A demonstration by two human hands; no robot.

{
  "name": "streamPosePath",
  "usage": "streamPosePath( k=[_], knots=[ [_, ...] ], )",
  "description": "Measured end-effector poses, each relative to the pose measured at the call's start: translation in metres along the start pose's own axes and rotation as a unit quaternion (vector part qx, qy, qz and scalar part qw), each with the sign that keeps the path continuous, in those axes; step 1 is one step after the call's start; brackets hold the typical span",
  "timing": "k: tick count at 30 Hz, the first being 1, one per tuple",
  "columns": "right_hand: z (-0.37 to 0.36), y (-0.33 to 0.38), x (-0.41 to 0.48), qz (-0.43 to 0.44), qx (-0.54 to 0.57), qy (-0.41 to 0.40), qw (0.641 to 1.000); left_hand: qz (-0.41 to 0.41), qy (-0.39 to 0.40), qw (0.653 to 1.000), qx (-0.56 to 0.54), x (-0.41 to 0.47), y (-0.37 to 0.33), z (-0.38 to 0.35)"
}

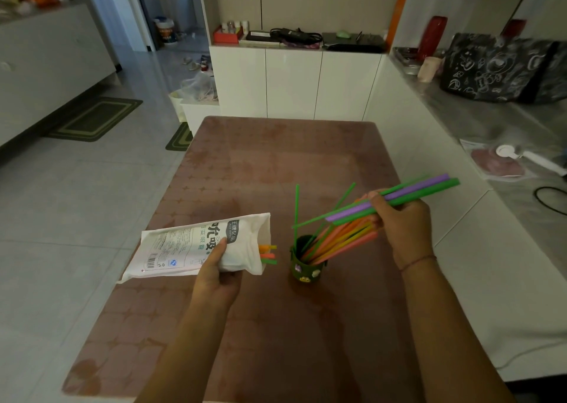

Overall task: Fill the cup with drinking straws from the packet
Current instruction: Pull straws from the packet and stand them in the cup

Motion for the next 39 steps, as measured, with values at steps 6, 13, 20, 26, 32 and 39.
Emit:
streamPosePath(
  k=[6,13,20,26,32,39],
  knots=[
    [-0.014,-0.002,0.001,0.041,-0.183,0.014,0.982,0.004,0.008,1.000,0.014,0.000,0.005,-0.002],
    [-0.042,-0.006,0.002,0.051,-0.228,0.038,0.972,0.007,0.009,1.000,0.012,0.002,0.004,-0.003],
    [-0.040,-0.008,0.013,0.063,-0.191,0.036,0.979,-0.006,0.014,1.000,0.009,0.002,0.002,-0.001],
    [-0.043,-0.010,0.012,0.082,-0.218,0.042,0.972,0.000,0.007,1.000,0.008,0.002,0.004,-0.003],
    [-0.043,-0.004,0.005,0.082,-0.165,0.053,0.981,0.007,0.023,1.000,0.007,-0.002,0.007,-0.010],
    [-0.088,-0.014,-0.057,-0.025,-0.001,0.196,0.980,-0.036,0.075,0.996,0.033,-0.011,0.006,-0.028]
  ],
)
Point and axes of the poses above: each hand's wrist, its own x-axis towards the middle knuckle, its own z-axis out of the back of the hand, y = z × x, the point moved 4 cm from there along x, towards the middle knuckle, and after that the axes turned 5 degrees about -z, right-handed, at the moved point
